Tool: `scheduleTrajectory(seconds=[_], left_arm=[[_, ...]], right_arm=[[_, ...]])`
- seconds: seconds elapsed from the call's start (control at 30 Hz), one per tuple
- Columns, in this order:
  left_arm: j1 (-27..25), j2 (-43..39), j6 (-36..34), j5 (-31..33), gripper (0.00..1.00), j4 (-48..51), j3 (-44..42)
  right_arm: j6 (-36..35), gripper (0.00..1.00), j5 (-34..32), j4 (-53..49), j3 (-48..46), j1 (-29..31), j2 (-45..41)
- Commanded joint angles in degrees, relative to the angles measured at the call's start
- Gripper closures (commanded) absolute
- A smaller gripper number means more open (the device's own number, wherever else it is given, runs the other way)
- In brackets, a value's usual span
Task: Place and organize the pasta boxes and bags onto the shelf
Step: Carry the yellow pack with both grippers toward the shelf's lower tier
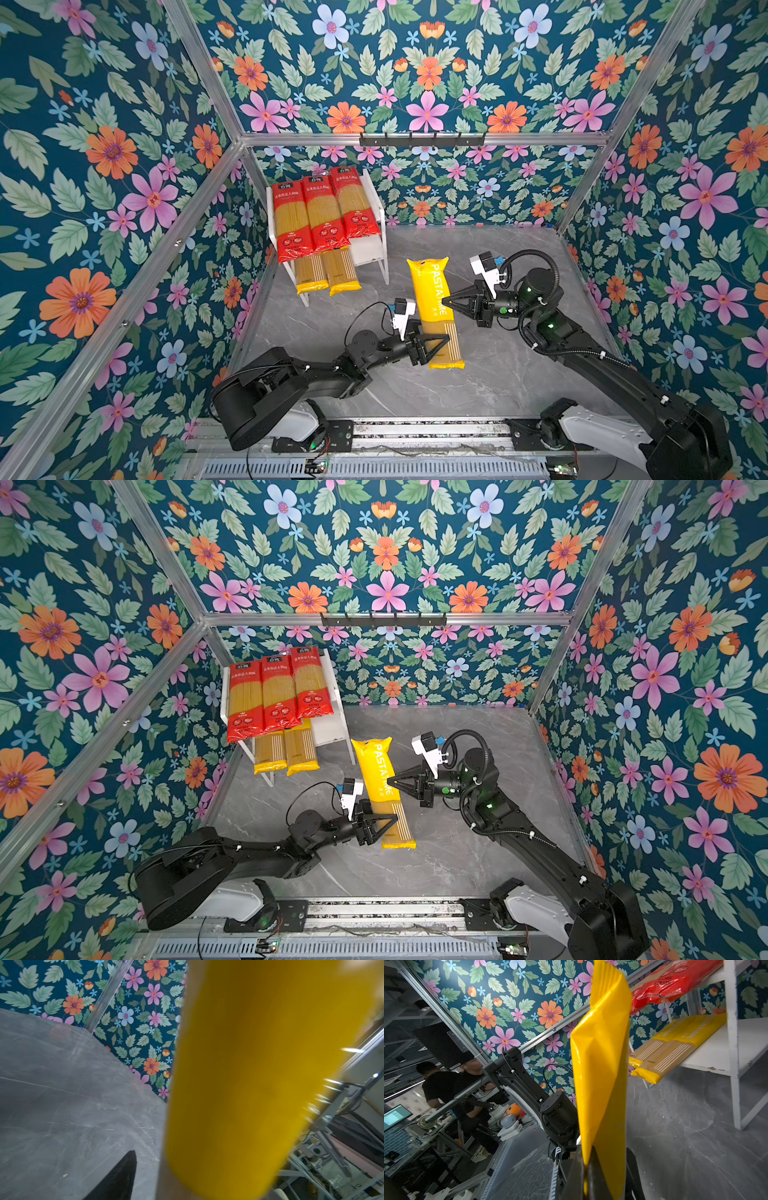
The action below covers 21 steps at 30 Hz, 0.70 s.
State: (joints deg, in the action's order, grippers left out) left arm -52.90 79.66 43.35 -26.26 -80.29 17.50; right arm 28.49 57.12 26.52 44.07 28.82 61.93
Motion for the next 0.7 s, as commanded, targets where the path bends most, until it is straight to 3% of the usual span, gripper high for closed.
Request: scheduleTrajectory(seconds=[0.0,0.1,0.23,0.33,0.43,0.53,0.6,0.67], left_arm=[[0.08,-1.13,-0.64,-2.81,0.37,-3.56,0.51],[0.08,-2.26,-2.33,-2.06,0.58,1.37,0.83],[0.33,-3.13,-2.58,-0.59,0.71,3.55,0.52],[0.82,-3.56,-1.92,0.57,0.75,4.03,0.11],[1.72,-3.87,-0.26,2.03,0.80,4.53,-0.46],[2.23,-3.94,1.16,4.08,0.82,1.91,-2.84],[2.80,-4.27,2.23,6.04,0.83,0.08,-5.04],[4.50,-5.48,5.17,9.63,0.83,0.45,-7.03]], right_arm=[[1.66,1.00,2.42,7.85,0.33,0.05,0.14],[1.73,1.00,1.29,8.20,-0.54,0.10,0.51],[2.26,0.98,-1.37,8.08,-1.78,0.10,0.69],[1.98,0.74,-3.66,7.13,-2.96,0.08,0.04],[0.50,0.57,-6.50,3.88,-4.34,0.07,-1.21],[0.83,0.46,-14.86,0.05,-7.96,0.01,-2.42],[6.03,0.44,-20.70,0.60,-12.21,0.01,-1.87],[12.05,0.40,-21.44,5.04,-17.31,0.17,-0.95]])
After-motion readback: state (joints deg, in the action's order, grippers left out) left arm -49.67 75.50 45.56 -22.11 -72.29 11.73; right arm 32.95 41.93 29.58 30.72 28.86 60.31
